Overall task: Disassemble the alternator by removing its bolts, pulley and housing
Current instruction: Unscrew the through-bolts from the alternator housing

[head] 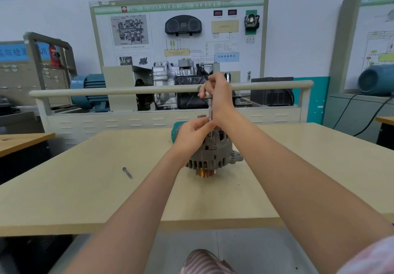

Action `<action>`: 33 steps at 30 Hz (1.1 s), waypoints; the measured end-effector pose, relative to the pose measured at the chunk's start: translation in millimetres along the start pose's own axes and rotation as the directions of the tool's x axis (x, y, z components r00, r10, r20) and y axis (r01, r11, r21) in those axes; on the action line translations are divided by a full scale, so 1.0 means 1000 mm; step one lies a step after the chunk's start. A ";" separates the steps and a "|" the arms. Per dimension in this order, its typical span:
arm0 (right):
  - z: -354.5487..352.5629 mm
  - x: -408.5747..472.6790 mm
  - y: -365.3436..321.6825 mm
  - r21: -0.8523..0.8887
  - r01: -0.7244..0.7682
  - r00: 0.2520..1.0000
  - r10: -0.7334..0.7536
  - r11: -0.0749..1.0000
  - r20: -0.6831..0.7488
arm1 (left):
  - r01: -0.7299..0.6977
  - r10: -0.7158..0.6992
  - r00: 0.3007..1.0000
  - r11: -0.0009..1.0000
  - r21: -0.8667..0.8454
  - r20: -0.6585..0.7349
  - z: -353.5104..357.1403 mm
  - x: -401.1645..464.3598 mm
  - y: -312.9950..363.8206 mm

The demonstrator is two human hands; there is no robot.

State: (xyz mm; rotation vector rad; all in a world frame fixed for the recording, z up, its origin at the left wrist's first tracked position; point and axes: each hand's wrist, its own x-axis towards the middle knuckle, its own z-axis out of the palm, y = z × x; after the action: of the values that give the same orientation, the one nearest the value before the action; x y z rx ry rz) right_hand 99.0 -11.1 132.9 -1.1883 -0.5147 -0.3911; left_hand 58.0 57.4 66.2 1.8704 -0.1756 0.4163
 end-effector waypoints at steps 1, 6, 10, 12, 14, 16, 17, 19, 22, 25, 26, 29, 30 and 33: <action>0.001 0.000 0.000 0.042 -0.014 1.000 0.014 0.999 -0.013 | -0.001 0.001 1.000 1.000 -0.001 0.006 -0.001 -0.001 0.000; 0.006 -0.012 0.008 -0.422 0.160 0.984 -0.178 0.892 -0.003 | 0.005 -0.005 1.000 1.000 -0.004 -0.024 -0.001 0.001 -0.003; 0.006 -0.026 0.026 -0.959 0.242 0.876 -0.458 0.147 0.151 | 0.028 -0.027 0.997 1.000 0.010 -0.074 0.000 0.005 -0.005; 0.008 -0.029 0.028 -0.982 0.186 0.877 -0.456 0.030 0.152 | 0.047 -0.050 0.996 0.998 -0.043 -0.071 0.000 0.004 -0.003; 0.007 -0.028 0.027 -0.980 0.198 0.876 -0.453 0.031 0.163 | 0.058 -0.063 0.996 0.995 -0.079 -0.066 0.001 0.003 -0.001; 0.005 -0.028 0.025 -0.974 0.219 0.878 -0.447 0.052 0.173 | 0.071 -0.076 0.995 0.995 -0.075 -0.060 0.001 0.002 -0.001; 0.004 -0.027 0.025 -0.971 0.229 0.875 -0.451 0.065 0.176 | 0.085 -0.089 0.994 0.994 -0.067 -0.065 0.002 0.002 0.000; 0.002 -0.027 0.025 -0.966 0.244 0.866 -0.468 0.090 0.175 | 0.090 -0.093 0.993 0.995 -0.037 -0.077 0.003 0.002 0.002; 0.001 -0.028 0.025 -0.959 0.255 0.860 -0.482 0.121 0.168 | 0.074 -0.068 0.994 0.995 0.061 -0.089 0.004 -0.001 0.003; 0.002 -0.027 0.027 -0.949 0.275 0.851 -0.499 0.152 0.167 | 0.058 -0.053 0.996 0.996 0.074 -0.073 0.003 -0.001 0.004; 0.001 -0.026 0.026 -0.938 0.291 0.849 -0.502 0.190 0.162 | 0.045 -0.041 0.997 0.996 0.072 -0.058 0.001 -0.001 0.003; 0.001 -0.021 0.016 -0.789 0.350 0.893 -0.435 0.505 0.118 | -0.014 0.014 1.000 0.999 0.039 0.006 -0.001 -0.001 0.001; 0.000 -0.018 0.012 -0.673 0.330 0.925 -0.367 0.662 0.093 | -0.027 0.026 0.999 0.999 0.034 0.027 -0.001 -0.003 0.001; -0.002 -0.009 -0.001 -0.250 0.094 0.995 -0.087 0.964 0.039 | -0.048 0.048 0.998 0.999 -0.002 0.048 -0.002 -0.004 0.000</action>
State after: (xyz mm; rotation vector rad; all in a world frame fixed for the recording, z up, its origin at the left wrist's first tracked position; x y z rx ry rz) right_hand 91.2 -13.5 127.6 -1.4198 -0.5560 -0.5313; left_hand 54.0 58.6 65.7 1.8797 -0.2535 0.4047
